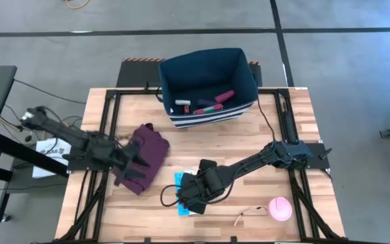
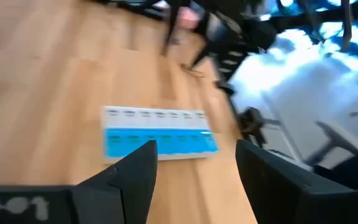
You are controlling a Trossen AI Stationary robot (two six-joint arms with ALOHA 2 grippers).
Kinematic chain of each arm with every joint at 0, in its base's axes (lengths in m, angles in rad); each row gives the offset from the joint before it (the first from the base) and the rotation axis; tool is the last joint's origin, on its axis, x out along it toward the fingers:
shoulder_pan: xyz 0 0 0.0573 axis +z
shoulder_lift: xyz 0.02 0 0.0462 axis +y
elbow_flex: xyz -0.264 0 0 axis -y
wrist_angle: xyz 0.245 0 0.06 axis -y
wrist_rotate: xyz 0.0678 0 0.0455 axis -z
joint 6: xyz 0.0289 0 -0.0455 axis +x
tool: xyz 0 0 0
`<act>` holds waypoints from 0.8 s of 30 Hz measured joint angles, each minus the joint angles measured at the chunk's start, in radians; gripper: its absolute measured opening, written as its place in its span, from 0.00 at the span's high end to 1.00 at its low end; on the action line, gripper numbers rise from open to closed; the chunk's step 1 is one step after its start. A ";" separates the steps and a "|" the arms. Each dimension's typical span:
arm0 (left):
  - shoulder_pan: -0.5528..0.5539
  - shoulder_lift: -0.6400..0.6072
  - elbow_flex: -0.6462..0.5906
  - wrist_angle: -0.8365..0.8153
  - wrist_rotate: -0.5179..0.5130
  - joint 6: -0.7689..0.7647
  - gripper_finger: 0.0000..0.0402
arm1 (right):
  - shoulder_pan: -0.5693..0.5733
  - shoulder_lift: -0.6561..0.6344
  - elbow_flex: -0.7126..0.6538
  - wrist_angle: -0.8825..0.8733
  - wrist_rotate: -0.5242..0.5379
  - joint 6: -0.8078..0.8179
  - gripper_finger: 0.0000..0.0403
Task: Pick & place medical supplies in basket/bin
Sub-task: Put the blue pill organizer into the blue bin
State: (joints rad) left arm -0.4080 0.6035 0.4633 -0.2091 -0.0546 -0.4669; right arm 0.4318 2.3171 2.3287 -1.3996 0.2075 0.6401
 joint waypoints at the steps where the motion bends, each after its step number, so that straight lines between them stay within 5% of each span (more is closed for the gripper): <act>1: -0.031 0.006 -0.052 0.078 -0.010 -0.004 0.49 | 0.002 0.011 0.004 0.023 0.003 0.017 0.51; 5: -0.132 0.074 -0.177 0.295 -0.143 -0.007 0.49 | 0.015 0.044 -0.002 0.075 0.010 0.037 0.51; 10: -0.217 0.218 -0.193 0.437 -0.319 -0.047 0.49 | 0.022 0.087 0.003 0.134 0.014 0.172 0.51; 15: -0.270 0.454 -0.185 0.681 -0.366 -0.034 0.49 | 0.014 0.156 0.000 0.183 -0.149 0.235 0.51; 18: -0.284 0.608 -0.124 0.685 -0.370 0.006 0.49 | 0.011 0.159 0.001 0.178 -0.238 0.244 0.51; 24: -0.293 0.839 0.050 0.608 -0.414 0.213 0.49 | 0.009 0.117 0.000 0.182 -0.166 0.287 0.51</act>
State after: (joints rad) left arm -0.7012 1.4420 0.5134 0.3988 -0.4682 -0.2541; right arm 0.4409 2.4342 2.3283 -1.2177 0.0420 0.9273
